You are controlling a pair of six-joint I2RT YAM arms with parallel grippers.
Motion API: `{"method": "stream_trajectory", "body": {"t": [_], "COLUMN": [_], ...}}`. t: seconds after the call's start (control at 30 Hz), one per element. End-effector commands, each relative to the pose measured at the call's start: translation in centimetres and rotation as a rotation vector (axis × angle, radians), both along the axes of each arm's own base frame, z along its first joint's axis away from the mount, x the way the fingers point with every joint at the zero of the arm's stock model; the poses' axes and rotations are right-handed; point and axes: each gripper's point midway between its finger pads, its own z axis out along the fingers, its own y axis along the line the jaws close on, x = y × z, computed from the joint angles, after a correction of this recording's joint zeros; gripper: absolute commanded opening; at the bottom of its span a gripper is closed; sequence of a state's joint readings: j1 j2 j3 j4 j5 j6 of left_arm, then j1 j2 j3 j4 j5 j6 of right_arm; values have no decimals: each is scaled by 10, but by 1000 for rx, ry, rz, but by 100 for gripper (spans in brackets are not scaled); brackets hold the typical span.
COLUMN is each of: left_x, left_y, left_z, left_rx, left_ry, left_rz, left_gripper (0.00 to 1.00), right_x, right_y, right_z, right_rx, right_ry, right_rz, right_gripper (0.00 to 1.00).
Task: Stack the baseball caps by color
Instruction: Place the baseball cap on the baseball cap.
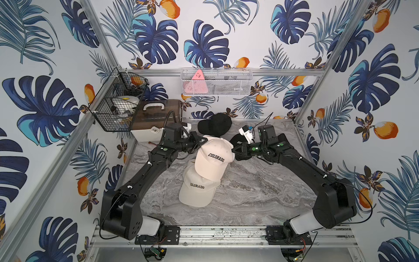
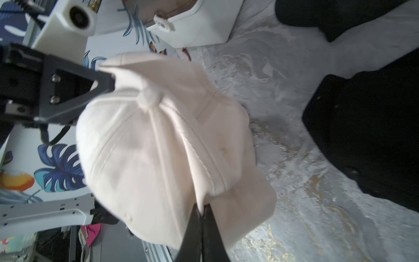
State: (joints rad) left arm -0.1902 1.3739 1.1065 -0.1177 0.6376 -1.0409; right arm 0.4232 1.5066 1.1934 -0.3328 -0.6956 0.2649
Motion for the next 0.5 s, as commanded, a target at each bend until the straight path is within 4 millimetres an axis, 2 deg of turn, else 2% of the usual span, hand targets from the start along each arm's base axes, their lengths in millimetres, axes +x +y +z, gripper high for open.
{"method": "stream_trajectory", "body": {"t": [0.0,0.1,0.17,0.33,0.47], "left_x": [-21,-36,-46,-67,-63], "left_y": [29,60,72,81,100], "left_z": [-21,-44,-58,-81,-88], "left_rx": [93,161,161,186,231], "left_ry": [78,129,156,171,120], "left_rz": [2,45,71,92,169], "left_gripper": [0,0,0,0,0], "right_x": [-27,-42,-55,-70,-69], "right_y": [18,37,52,75,83], "right_z": [0,6,6,-10,-30], "right_rx": [3,35,24,-17,-70], "right_ry": [55,56,54,58,59], "right_rz": [25,37,65,98,101], "right_gripper": [4,3,2,1,1]}}
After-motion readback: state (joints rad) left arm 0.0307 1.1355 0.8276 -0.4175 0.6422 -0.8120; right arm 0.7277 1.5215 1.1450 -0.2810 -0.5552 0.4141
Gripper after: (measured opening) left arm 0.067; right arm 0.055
